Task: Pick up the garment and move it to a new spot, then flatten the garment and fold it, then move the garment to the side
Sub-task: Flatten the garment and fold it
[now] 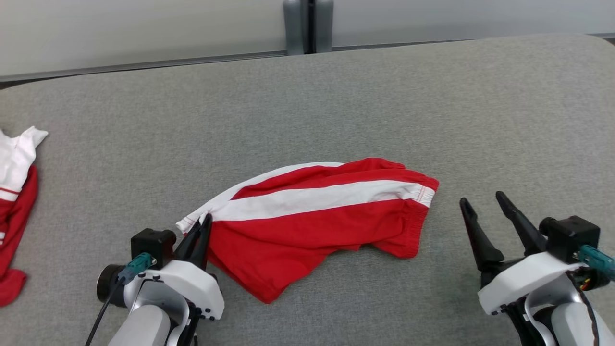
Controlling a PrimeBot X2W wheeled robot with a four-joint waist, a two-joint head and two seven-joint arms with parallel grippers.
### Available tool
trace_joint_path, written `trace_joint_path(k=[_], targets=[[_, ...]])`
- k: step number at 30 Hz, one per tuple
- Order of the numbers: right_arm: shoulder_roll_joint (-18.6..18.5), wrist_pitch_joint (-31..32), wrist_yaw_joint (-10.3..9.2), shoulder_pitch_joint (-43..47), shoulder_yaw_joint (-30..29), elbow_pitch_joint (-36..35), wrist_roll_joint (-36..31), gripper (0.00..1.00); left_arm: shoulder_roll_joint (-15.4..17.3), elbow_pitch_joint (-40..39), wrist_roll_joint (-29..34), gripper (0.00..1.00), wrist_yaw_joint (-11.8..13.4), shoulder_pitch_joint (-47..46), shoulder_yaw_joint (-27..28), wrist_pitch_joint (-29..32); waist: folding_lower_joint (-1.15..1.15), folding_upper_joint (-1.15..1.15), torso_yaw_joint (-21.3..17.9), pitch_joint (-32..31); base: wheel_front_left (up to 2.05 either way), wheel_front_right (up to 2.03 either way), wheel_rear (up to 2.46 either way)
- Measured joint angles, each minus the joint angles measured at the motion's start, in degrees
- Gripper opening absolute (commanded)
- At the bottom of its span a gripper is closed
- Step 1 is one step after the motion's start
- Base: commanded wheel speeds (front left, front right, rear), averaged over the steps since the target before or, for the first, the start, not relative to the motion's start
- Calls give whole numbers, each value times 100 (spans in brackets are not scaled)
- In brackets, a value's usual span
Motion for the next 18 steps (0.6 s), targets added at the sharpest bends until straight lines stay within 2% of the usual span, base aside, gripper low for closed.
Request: trace_joint_path(k=[12, 13, 14, 15, 16, 18], targets=[[-119, 66, 0, -563, 745, 768, 550, 100, -132, -402, 87, 0, 48, -110, -198, -33, 0, 0, 330, 330, 0, 0, 0], [-123, 36, 0, -618, 779, 809, 594, 93, -135, -421, 87, 0, 48, -137, -202, -40, 0, 0, 348, 359, 0, 0, 0], [-127, 18, 0, -671, 809, 844, 645, 51, -140, -442, 87, 0, 48, -156, -209, -73, 0, 0, 363, 386, 0, 0, 0], [-140, -27, 0, -713, 834, 860, 703, 31, -145, -468, 93, 0, 49, -167, -210, -134, 0, 0, 379, 409, 0, 0, 0], [-149, -102, 0, -749, 850, 862, 766, 0, -144, -500, 129, 0, 51, -178, -211, -191, 0, 0, 396, 424, 0, 0, 0], [-199, -249, 0, -809, 856, 827, 842, 0, -126, -587, 168, 0, 94, -214, -203, -289, 0, 0, 416, 434, 0, 0, 0]])
